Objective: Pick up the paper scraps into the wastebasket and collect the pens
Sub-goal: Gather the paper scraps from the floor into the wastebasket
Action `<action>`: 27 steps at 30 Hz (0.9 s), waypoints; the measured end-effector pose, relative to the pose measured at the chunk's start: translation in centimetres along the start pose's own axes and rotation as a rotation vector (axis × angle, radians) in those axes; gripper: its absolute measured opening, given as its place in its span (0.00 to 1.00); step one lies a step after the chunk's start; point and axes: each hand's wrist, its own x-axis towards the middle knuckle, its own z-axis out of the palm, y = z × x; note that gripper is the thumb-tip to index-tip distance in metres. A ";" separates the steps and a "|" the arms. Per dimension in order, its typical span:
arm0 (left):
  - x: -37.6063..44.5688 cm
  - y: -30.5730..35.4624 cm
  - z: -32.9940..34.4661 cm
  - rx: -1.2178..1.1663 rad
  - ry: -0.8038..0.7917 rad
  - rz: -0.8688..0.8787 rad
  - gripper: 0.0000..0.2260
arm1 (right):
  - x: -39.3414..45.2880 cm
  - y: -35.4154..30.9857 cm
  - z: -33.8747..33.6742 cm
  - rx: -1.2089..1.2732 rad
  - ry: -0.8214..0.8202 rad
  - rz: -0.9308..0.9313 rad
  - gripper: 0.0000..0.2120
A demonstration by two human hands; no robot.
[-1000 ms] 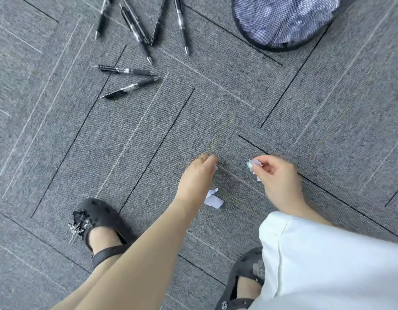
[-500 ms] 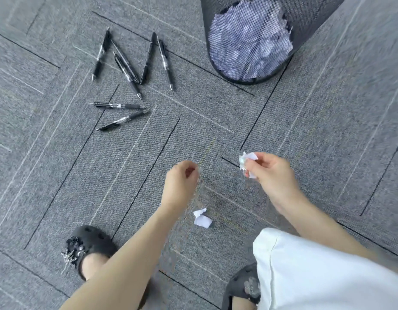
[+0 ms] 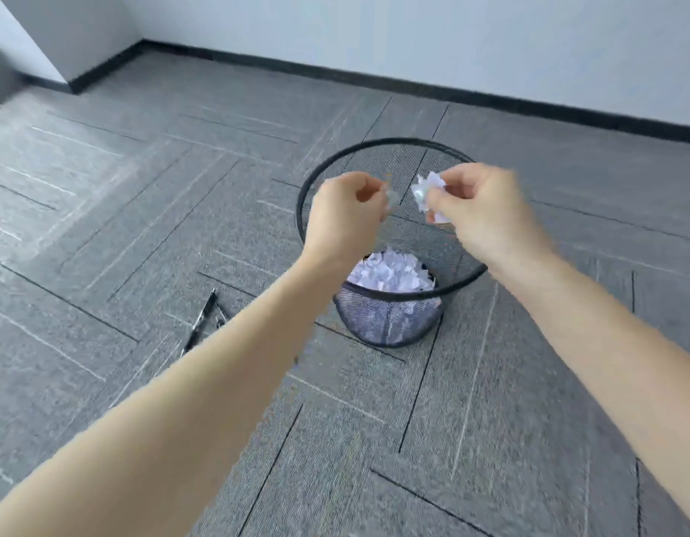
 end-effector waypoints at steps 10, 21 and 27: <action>0.6 -3.7 2.8 0.355 -0.086 -0.003 0.10 | 0.6 5.3 0.4 -0.370 -0.019 -0.079 0.04; -0.9 -4.9 2.9 0.449 -0.086 0.092 0.04 | -0.7 6.4 0.9 -0.369 0.071 -0.165 0.05; -5.2 -4.6 1.2 0.057 0.102 0.100 0.03 | -3.6 5.8 1.2 -0.069 0.286 -0.320 0.04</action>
